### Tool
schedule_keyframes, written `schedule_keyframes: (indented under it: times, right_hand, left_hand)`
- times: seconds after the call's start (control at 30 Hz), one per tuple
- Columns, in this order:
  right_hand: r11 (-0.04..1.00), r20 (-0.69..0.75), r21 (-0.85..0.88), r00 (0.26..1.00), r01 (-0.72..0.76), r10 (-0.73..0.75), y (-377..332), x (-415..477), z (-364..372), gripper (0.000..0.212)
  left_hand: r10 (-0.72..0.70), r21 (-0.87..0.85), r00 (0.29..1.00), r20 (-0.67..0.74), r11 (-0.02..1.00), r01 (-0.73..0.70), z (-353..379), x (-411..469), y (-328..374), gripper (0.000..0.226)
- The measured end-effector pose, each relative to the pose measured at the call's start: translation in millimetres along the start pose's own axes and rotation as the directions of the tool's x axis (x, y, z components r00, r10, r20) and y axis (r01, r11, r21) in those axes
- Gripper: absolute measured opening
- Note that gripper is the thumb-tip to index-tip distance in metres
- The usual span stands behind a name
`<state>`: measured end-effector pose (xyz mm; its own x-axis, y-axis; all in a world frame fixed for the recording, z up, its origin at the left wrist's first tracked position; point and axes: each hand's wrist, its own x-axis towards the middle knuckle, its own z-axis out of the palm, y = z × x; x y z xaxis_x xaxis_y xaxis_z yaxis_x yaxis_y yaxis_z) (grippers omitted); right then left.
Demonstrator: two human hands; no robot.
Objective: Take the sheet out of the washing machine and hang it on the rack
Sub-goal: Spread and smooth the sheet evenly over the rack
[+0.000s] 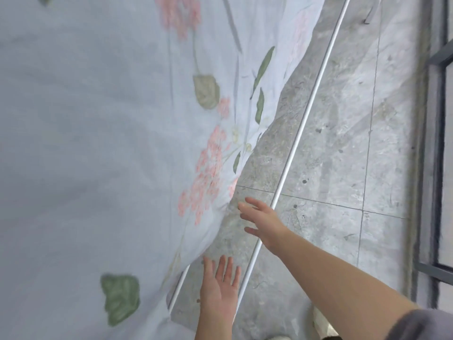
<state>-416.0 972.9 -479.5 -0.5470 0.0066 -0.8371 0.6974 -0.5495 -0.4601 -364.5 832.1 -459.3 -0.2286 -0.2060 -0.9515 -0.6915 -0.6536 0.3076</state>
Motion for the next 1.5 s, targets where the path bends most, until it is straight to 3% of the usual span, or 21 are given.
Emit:
schedule_keyframes:
  times: [0.07, 0.27, 0.5, 0.63, 0.73, 0.83, 0.9, 1.03, 1.13, 1.2, 1.27, 1.4, 1.5]
  right_hand:
    - [1.000, -0.046, -0.018, 0.999, 0.001, -0.002, -18.2, -13.8, -20.9, 0.048]
    - [0.999, -0.041, -0.050, 0.999, 0.011, -0.013, -93.2, -62.9, -83.3, 0.036]
    - [0.995, -0.139, 0.080, 0.989, 0.059, -0.048, -168.7, -70.3, -140.6, 0.034]
    - [0.985, -0.089, 0.132, 0.991, 0.110, -0.098, -212.4, -29.9, -137.4, 0.028]
    - [0.974, -0.046, 0.197, 0.993, 0.116, -0.109, -231.6, 21.9, -134.0, 0.028]
    - [0.961, 0.043, 0.262, 0.994, 0.089, -0.104, -232.9, 80.4, -133.1, 0.041]
    - [0.943, 0.147, 0.317, 0.977, 0.103, -0.156, -240.2, 116.3, -130.0, 0.040]
    - [0.837, 0.333, 0.531, 0.875, 0.134, -0.351, -257.3, 165.7, -124.9, 0.045]
    - [0.764, 0.385, 0.631, 0.799, 0.137, -0.461, -263.7, 188.3, -115.7, 0.039]
    - [0.732, 0.284, 0.649, 0.825, 0.209, -0.488, -265.0, 199.9, -114.5, 0.033]
    - [0.726, 0.180, 0.622, 0.849, 0.294, -0.497, -264.5, 203.0, -116.5, 0.036]
    - [0.773, 0.104, 0.553, 0.894, 0.313, -0.436, -264.4, 189.1, -118.7, 0.026]
    - [0.862, 0.123, 0.435, 0.932, 0.259, -0.342, -261.9, 170.5, -128.8, 0.020]
  left_hand:
    - [-0.049, 0.088, 0.999, 0.011, 0.995, 0.048, 15.9, -19.2, -10.3, 0.038]
    - [-0.034, 0.252, 0.993, 0.116, 0.968, 0.003, 96.1, -71.8, -36.6, 0.025]
    - [-0.030, 0.161, 0.964, 0.266, 0.987, -0.014, 185.9, -89.4, -53.7, 0.028]
    - [-0.005, 0.049, 0.942, 0.336, 0.999, -0.012, 240.8, -77.7, -54.2, 0.039]
    - [0.027, -0.032, 0.933, 0.359, 0.999, -0.016, 272.3, -43.5, -60.0, 0.028]
    - [0.058, -0.085, 0.923, 0.382, 0.996, -0.027, 285.3, 1.2, -63.5, 0.024]
    - [0.134, -0.138, 0.872, 0.471, 0.987, -0.078, 291.3, 35.0, -63.2, 0.034]
    - [0.227, -0.120, 0.688, 0.689, 0.972, -0.200, 302.9, 82.0, -52.5, 0.096]
    - [0.319, -0.138, 0.618, 0.719, 0.936, -0.322, 313.9, 93.5, -42.2, 0.086]
    - [0.365, -0.152, 0.616, 0.698, 0.916, -0.371, 317.9, 92.4, -38.7, 0.051]
    - [0.430, -0.177, 0.658, 0.618, 0.892, -0.417, 321.4, 85.1, -38.2, 0.009]
    - [0.473, -0.152, 0.771, 0.427, 0.878, -0.454, 326.7, 69.8, -38.9, 0.021]
    - [0.280, 0.048, 0.859, 0.428, 0.942, -0.331, 331.8, 53.6, -47.4, 0.040]
